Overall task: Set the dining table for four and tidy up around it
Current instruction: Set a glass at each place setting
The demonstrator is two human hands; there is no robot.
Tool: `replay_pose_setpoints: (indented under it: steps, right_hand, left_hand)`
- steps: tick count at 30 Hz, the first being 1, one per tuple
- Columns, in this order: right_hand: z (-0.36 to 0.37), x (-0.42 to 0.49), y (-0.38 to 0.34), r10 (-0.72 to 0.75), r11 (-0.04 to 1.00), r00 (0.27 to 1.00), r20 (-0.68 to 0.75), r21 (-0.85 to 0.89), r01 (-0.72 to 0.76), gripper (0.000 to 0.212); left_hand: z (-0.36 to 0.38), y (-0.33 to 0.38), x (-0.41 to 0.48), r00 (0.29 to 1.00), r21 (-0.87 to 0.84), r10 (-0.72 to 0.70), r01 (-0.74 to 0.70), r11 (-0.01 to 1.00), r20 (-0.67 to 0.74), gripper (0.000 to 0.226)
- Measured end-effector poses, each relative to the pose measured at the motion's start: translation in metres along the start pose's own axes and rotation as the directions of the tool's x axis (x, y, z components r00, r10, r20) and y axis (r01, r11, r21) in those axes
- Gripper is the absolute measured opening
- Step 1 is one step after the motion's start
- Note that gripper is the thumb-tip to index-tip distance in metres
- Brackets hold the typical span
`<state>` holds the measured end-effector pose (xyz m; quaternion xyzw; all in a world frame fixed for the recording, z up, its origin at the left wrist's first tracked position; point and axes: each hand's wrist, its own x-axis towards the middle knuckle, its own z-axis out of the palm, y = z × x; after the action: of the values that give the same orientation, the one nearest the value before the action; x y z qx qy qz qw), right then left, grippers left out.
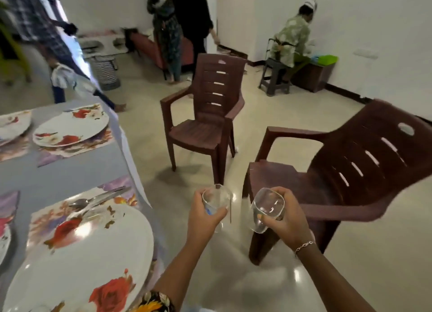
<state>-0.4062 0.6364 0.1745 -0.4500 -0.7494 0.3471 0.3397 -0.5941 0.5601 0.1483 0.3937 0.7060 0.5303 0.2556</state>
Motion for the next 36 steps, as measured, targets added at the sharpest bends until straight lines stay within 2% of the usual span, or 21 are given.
replay_pose_setpoints:
  steps: [5,11,14,18,20,24,28,33,36]
  right_hand:
    - [0.01,0.063,0.014,-0.046,0.998,0.99,0.131,0.036,0.042,0.063]
    - [0.064,0.127,0.013,-0.149,0.987,0.929,0.338,0.116,0.116,0.066]
    - [0.099,0.163,0.0,-0.221,0.973,0.872,0.437,0.157,0.168,0.067]
    - [0.152,0.213,-0.031,-0.32,0.944,0.776,0.544,0.247,0.217,0.063]
    - [0.178,0.237,-0.048,-0.359,0.931,0.727,0.586,0.277,0.237,0.065]
    - [0.234,0.276,-0.083,-0.453,0.891,0.608,0.652,0.355,0.283,0.075]
    - [0.284,0.293,-0.118,-0.53,0.848,0.472,0.705,0.445,0.288,0.062]
    - [0.351,0.293,-0.159,-0.613,0.786,0.201,0.764,0.563,0.256,0.065]
    - [0.39,0.289,-0.185,-0.664,0.721,0.01,0.747,0.637,0.271,0.065]
  left_hand:
    - [0.01,0.009,0.022,0.99,0.025,-0.045,0.049,0.998,-0.132,0.054]
    - [-0.012,0.0,0.059,0.94,0.007,-0.056,0.062,0.998,-0.337,0.072]
    - [-0.03,-0.013,0.083,0.884,0.001,-0.065,0.073,0.997,-0.463,0.071]
    - [-0.067,-0.026,0.115,0.809,0.01,-0.092,0.119,0.993,-0.581,0.053]
    - [-0.087,-0.025,0.133,0.767,-0.01,-0.11,0.135,0.991,-0.632,0.053]
    - [-0.129,-0.024,0.159,0.678,-0.023,-0.107,0.132,0.991,-0.728,0.067]
    - [-0.161,-0.032,0.162,0.53,-0.018,-0.116,0.186,0.982,-0.84,0.06]
    - [-0.19,-0.037,0.148,0.286,-0.061,-0.159,0.325,0.944,-0.945,0.061]
    - [-0.2,-0.041,0.141,0.137,-0.112,-0.173,0.372,0.922,-0.975,0.061]
